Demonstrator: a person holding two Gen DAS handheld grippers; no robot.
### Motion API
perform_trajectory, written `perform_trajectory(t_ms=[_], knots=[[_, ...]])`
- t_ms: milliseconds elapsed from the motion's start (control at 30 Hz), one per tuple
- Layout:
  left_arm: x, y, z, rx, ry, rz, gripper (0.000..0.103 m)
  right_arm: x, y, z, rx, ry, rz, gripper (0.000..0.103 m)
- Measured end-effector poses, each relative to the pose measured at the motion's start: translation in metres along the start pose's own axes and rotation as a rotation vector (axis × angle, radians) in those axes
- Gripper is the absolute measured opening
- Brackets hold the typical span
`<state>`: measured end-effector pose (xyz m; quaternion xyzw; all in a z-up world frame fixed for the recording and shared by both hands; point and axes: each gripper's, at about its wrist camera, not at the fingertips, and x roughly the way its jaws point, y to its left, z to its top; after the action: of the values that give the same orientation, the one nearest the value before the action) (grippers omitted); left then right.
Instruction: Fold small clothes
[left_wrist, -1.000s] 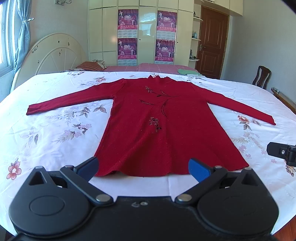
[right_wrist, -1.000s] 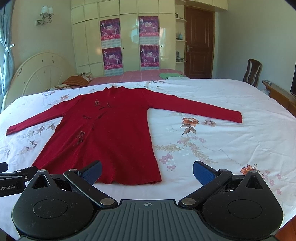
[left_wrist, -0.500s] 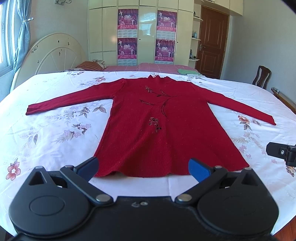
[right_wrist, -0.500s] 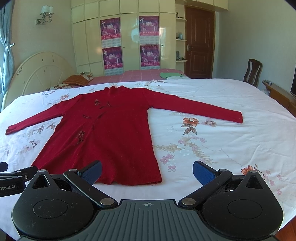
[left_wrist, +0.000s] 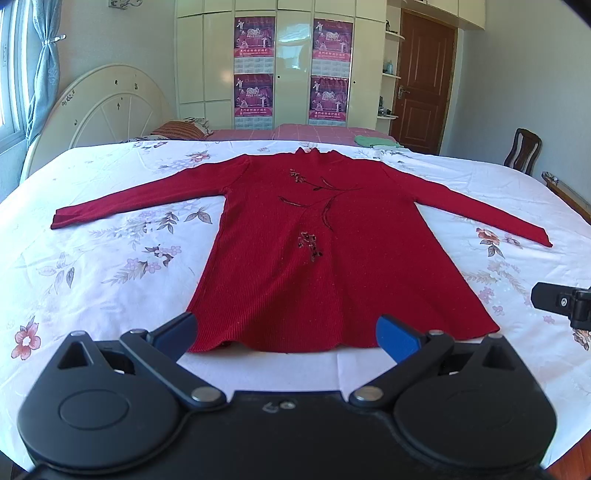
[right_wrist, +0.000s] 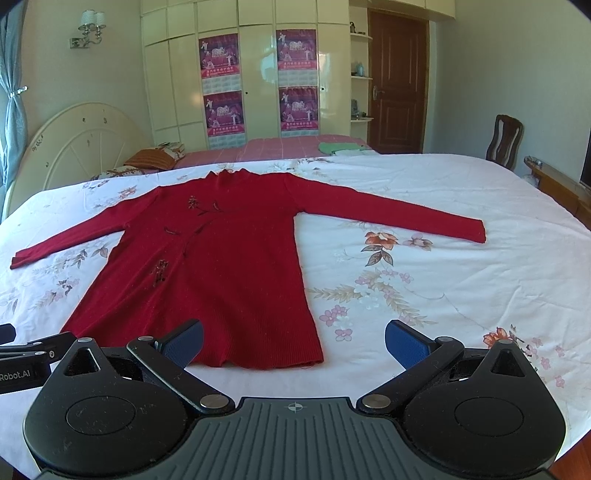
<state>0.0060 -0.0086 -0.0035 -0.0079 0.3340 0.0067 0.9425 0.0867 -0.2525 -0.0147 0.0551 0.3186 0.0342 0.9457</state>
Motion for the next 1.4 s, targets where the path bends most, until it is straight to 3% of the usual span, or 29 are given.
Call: perform_trajectory(t_ms=[600,733,900,1000,1067,1133,1200,1233,1300,1400], knots=[[0.007,0.000,0.004,-0.033,0.011,0.007,0.103,0.006,-0.001,-0.001,0.008,0.007,0.001,0.103],[0.017,-0.005,0.011,-0.040,0.003,-0.061,0.102,0.006,-0.012,0.004,0.031,-0.010,-0.022,0.103],[0.038,-0.010,0.037,-0.028,-0.039,-0.131,0.103,0.012,-0.043,0.017,0.089,-0.016,-0.103,0.103],[0.059,-0.014,0.056,-0.044,-0.026,-0.177,0.103,0.029,-0.077,0.025,0.229,0.066,-0.103,0.103],[0.073,-0.021,0.066,-0.027,-0.014,-0.172,0.102,0.032,-0.101,0.029,0.326,0.047,-0.120,0.103],[0.083,-0.026,0.073,-0.015,-0.020,-0.178,0.098,0.033,-0.118,0.036,0.365,0.013,-0.144,0.102],[0.091,-0.032,0.080,0.001,-0.020,-0.159,0.088,0.035,-0.134,0.045,0.390,-0.033,-0.153,0.102],[0.096,-0.035,0.084,0.006,-0.022,-0.143,0.085,0.037,-0.142,0.051,0.399,-0.054,-0.157,0.100],[0.107,-0.038,0.092,0.007,-0.018,-0.123,0.086,0.048,-0.158,0.063,0.415,-0.069,-0.163,0.053],[0.124,-0.040,0.106,0.003,-0.035,-0.129,0.077,0.069,-0.185,0.078,0.483,-0.083,-0.144,0.053]])
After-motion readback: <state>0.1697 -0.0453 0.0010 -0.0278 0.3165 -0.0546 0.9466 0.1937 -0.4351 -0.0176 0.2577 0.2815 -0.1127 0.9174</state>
